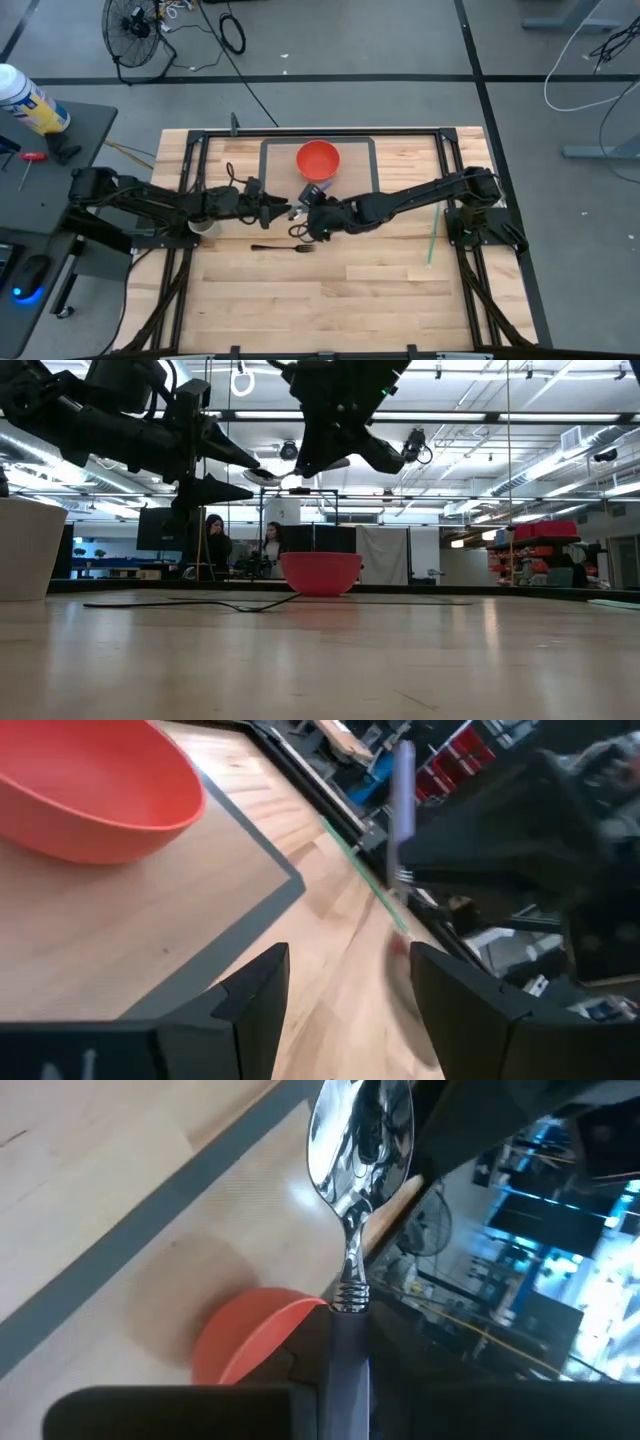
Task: Pick & Place Utensil
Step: Put the purple spoon into the orange bowl
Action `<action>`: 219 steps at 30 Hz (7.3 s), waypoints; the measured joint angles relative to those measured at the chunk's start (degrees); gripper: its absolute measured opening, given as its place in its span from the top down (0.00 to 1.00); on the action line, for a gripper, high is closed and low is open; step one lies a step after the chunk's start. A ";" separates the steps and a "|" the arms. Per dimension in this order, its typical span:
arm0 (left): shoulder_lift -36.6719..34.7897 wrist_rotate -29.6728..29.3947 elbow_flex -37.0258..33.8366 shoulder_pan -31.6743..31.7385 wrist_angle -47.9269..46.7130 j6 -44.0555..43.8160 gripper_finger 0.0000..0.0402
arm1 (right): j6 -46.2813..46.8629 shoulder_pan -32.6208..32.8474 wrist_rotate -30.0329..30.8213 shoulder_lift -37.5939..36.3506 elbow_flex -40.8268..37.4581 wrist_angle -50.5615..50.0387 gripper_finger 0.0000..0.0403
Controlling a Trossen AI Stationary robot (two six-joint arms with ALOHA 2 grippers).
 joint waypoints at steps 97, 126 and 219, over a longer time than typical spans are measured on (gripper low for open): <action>6.72 4.17 1.05 -0.67 13.32 16.35 0.92 | 84.57 -6.39 -25.66 -20.23 -47.56 80.14 0.74; 3.91 8.30 1.05 1.60 7.11 20.82 0.39 | 94.96 -9.06 -25.68 -25.59 -47.56 68.17 0.94; -3.54 3.43 1.03 3.64 -7.99 20.87 0.38 | 115.79 -29.39 -19.01 -8.73 -39.43 55.09 0.92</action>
